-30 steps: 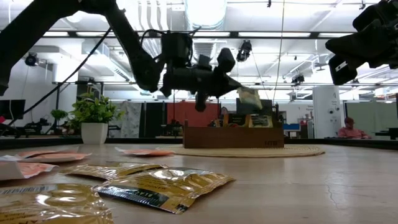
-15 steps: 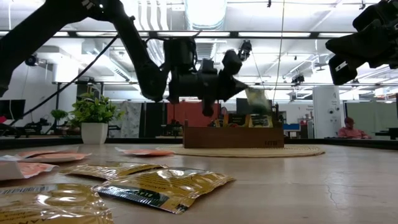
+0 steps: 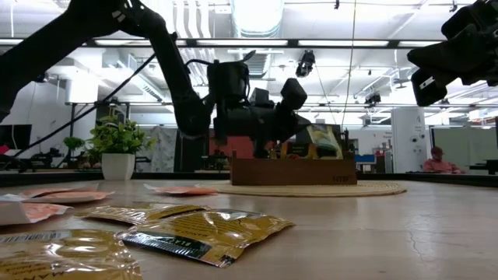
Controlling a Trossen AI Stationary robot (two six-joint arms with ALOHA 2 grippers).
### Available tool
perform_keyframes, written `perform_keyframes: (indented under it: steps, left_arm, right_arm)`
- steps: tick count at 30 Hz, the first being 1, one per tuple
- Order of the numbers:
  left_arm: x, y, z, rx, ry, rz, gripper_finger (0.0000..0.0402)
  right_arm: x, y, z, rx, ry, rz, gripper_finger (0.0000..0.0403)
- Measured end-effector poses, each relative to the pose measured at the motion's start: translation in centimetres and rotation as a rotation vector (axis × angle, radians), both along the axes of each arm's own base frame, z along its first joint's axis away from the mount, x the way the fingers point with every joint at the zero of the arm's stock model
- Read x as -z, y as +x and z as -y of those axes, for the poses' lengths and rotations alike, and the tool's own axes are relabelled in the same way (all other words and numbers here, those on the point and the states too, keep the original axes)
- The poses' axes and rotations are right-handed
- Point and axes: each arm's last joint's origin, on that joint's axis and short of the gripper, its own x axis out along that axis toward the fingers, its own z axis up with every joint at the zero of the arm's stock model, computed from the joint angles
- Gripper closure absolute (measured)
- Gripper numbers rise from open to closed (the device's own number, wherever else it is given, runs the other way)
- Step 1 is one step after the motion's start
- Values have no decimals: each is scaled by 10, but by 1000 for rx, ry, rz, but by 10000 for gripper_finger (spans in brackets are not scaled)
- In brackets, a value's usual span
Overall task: Pick & Place Tea
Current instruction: Adjust the yellow tea bag in the right section of the wooden organizer to align the position
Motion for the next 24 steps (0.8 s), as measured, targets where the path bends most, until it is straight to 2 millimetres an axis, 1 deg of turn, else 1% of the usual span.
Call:
perform_keyframes:
  steps: [4,8,20,24]
  left_arm:
    - [5,8,-1,4,5,14,401]
    - [2,14,0,45,23,24,401]
    - [6,14,0,50,24,-19,401]
    - [8,15,0,46,41,-44,392]
  right_arm:
    - [0,0,0,0,0,0,394]
    - [0,0,0,0,0,0,394]
    - [0,0,0,0,0,0,394]
    - [0,0,0,0,0,0,394]
